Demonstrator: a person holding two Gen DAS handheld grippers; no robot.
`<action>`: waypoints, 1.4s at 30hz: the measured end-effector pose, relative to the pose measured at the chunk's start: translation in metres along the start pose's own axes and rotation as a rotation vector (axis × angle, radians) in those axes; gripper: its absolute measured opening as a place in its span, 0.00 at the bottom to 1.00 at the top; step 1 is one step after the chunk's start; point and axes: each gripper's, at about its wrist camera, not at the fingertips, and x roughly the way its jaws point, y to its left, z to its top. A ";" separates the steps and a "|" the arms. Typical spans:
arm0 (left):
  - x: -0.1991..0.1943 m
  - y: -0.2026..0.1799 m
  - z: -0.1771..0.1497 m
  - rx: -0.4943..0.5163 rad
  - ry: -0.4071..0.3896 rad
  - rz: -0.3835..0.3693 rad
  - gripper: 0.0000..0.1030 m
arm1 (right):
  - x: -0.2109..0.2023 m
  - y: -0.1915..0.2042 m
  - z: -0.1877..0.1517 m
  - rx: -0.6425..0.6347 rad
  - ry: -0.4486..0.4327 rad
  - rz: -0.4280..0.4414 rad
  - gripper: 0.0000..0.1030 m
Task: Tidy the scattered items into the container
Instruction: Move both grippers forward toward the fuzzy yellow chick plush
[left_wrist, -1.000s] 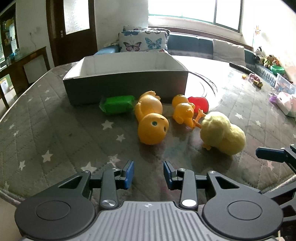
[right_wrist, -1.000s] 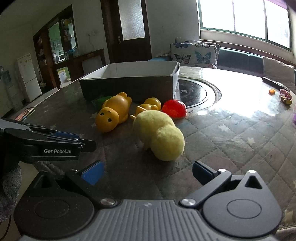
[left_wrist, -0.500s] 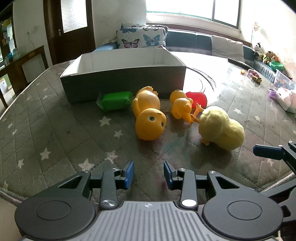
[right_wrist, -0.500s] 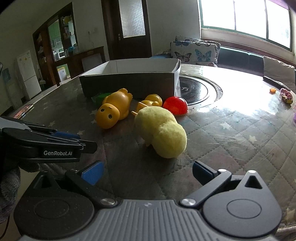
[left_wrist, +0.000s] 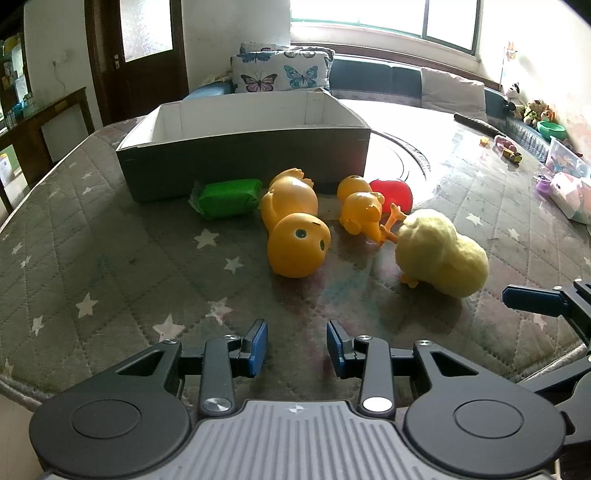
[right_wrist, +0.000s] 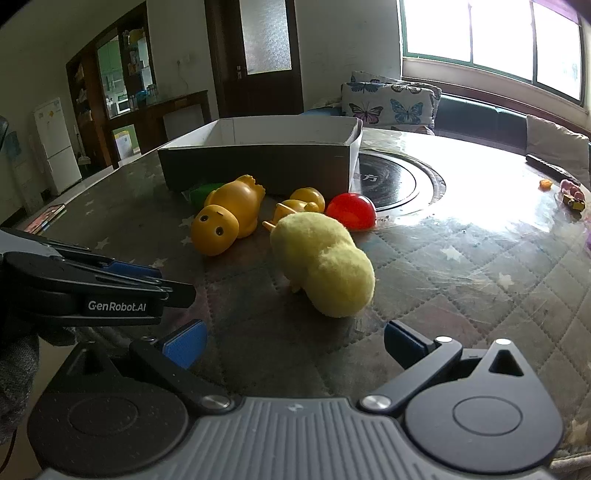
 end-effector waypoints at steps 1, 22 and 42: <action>0.000 0.000 0.000 0.000 0.000 0.000 0.37 | 0.000 0.000 0.000 0.000 0.000 0.001 1.00; 0.004 -0.003 0.005 0.008 0.006 -0.018 0.37 | 0.004 -0.001 0.004 -0.003 -0.002 -0.007 1.00; 0.010 -0.004 0.016 0.010 0.012 -0.042 0.37 | 0.012 -0.004 0.013 -0.015 0.000 -0.016 1.00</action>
